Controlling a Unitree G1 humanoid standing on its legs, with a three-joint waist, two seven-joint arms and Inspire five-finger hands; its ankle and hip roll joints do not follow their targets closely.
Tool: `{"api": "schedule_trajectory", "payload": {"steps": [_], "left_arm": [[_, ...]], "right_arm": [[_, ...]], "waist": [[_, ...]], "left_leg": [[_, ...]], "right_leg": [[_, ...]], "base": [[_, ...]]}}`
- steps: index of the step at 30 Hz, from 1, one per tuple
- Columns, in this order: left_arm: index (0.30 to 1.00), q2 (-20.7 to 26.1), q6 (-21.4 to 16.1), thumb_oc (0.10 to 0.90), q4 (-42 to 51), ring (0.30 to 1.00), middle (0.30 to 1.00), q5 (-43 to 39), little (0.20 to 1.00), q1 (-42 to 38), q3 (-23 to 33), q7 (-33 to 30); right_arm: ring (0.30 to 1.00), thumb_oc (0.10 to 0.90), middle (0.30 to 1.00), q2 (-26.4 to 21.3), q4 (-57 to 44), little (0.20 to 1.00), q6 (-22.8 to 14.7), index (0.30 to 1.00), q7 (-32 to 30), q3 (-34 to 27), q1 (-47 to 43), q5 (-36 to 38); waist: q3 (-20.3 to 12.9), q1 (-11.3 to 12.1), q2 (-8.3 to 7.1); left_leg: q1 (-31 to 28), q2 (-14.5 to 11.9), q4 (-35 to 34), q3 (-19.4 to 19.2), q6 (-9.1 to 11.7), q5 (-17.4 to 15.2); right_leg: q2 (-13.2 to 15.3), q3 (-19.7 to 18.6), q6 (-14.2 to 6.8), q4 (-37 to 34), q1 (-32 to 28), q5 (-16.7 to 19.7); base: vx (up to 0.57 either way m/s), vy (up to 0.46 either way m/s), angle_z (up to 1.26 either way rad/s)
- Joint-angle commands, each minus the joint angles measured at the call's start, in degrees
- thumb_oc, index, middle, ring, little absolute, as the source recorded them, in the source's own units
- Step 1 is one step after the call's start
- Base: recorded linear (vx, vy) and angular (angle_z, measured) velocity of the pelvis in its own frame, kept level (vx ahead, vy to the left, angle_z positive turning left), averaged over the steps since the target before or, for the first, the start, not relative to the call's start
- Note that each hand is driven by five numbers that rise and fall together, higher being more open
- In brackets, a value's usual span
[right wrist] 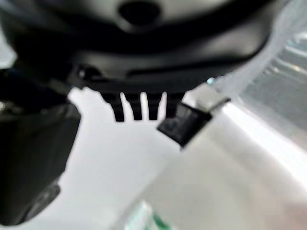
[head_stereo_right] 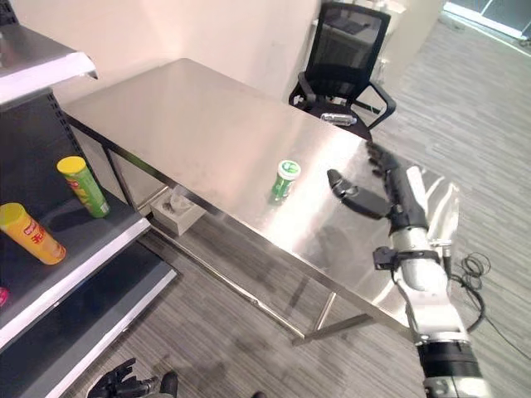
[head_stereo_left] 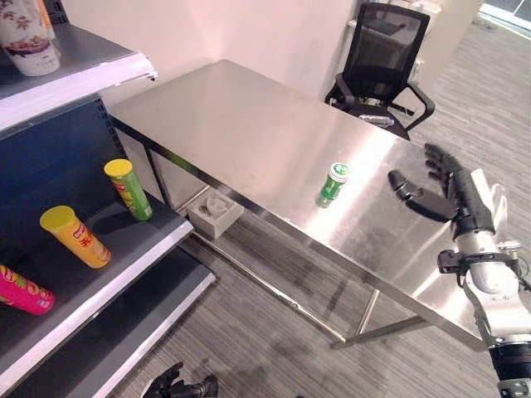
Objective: Put the goods on the table back onto the shelves and tidy them up.
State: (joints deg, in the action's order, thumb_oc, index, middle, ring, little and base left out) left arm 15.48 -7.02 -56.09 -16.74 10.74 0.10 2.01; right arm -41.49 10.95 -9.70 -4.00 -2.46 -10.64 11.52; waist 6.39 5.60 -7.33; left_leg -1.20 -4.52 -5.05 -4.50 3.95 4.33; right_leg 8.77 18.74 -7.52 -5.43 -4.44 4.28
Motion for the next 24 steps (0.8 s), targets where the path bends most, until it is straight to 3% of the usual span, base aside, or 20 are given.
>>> {"api": "schedule_trajectory", "payload": {"steps": [1, 3, 8, 12, 24], "left_arm": [[0.9, 1.7, -1.8, 0.8, -1.8, 0.9, 0.9, 0.7, 0.9, -2.8, -1.4, 0.2], [0.9, 1.7, -1.9, 0.8, -1.9, 0.9, 0.9, 0.8, 0.9, -2.8, -1.5, 0.1], [0.9, 1.6, -1.8, 0.8, -2.1, 0.9, 0.9, 1.3, 0.9, -2.5, -1.2, -0.3], [0.9, 1.5, -1.4, 0.8, -2.6, 0.9, 0.9, 2.7, 0.9, -2.6, -0.9, -1.1], [0.9, 2.0, -1.5, 0.8, -1.5, 0.9, 0.9, 2.1, 0.9, -3.1, -3.7, -1.9]], "right_arm": [[0.9, 0.8, 0.9, -3.2, -1.7, 0.9, -3.3, 0.9, -1.2, -3.3, -5.1, 0.3], [0.9, 0.8, 0.9, -3.0, -0.8, 0.9, -3.0, 0.9, -1.3, -2.8, -5.2, -0.8], [0.9, 0.8, 0.9, -5.0, 2.1, 0.9, -0.4, 0.9, -5.4, -1.8, -6.0, -13.1], [0.9, 0.8, 0.9, -3.6, 4.0, 0.9, 3.1, 0.9, -9.6, -2.4, -7.1, -21.4], [0.9, 0.8, 0.9, 1.2, 13.3, 0.9, 4.6, 0.9, -12.2, 4.4, -17.9, -21.4]], "waist": [[-1.7, 1.4, 0.44], [-1.6, 1.5, 0.62], [-1.3, 1.8, 0.97], [-0.9, 2.3, 1.21], [0.3, 5.1, 1.04]], "left_leg": [[1.4, 2.7, 0.0, 0.0, -1.4, -2.2], [1.5, 2.7, 0.0, 0.2, -1.3, -2.1], [1.9, 2.9, 0.0, 0.7, -1.3, -2.0], [2.7, 3.1, 0.0, 1.4, -1.5, -1.9], [4.0, 4.0, 0.0, 2.8, -2.0, -1.8]], "right_leg": [[1.4, 1.4, -2.2, 0.6, -2.5, -1.3], [1.4, 1.7, -2.2, 0.6, -2.5, -1.2], [1.6, 2.4, -2.2, 0.8, -2.5, -1.2], [1.8, 3.1, -2.3, 0.9, -2.3, -1.2], [2.2, 3.9, -2.5, 0.8, -1.8, -1.0]], "base": [[0.02, -0.013, 0.13], [0.02, -0.003, 0.11], [0.01, 0.005, 0.09], [0.02, 0.007, 0.07], [0.01, 0.009, 0.07]]}}
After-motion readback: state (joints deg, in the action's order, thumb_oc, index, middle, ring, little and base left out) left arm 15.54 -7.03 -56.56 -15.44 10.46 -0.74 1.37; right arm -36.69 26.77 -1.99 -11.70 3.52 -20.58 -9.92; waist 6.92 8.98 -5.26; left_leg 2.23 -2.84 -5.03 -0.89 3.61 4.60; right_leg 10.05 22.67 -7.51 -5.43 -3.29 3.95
